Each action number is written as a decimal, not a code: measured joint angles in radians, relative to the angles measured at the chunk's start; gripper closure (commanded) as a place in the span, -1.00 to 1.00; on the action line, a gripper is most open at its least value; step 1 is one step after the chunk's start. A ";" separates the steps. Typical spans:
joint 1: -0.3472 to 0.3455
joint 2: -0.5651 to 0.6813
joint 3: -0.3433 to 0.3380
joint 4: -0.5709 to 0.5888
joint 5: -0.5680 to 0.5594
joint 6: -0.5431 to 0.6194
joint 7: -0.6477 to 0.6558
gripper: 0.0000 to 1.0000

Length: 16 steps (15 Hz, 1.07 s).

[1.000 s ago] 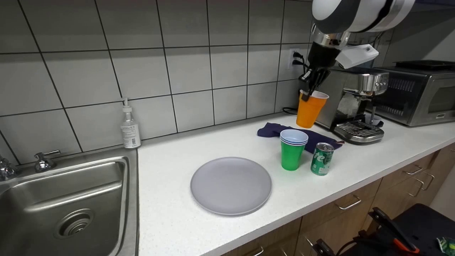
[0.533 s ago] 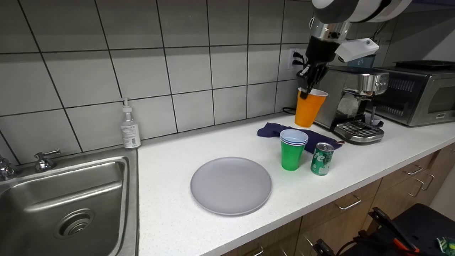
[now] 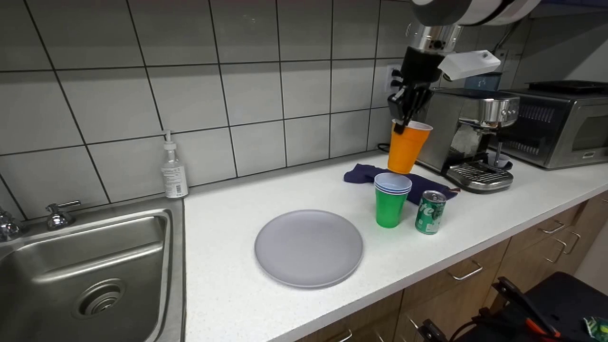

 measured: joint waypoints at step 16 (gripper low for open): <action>0.018 0.046 0.026 -0.008 0.020 0.018 0.050 0.97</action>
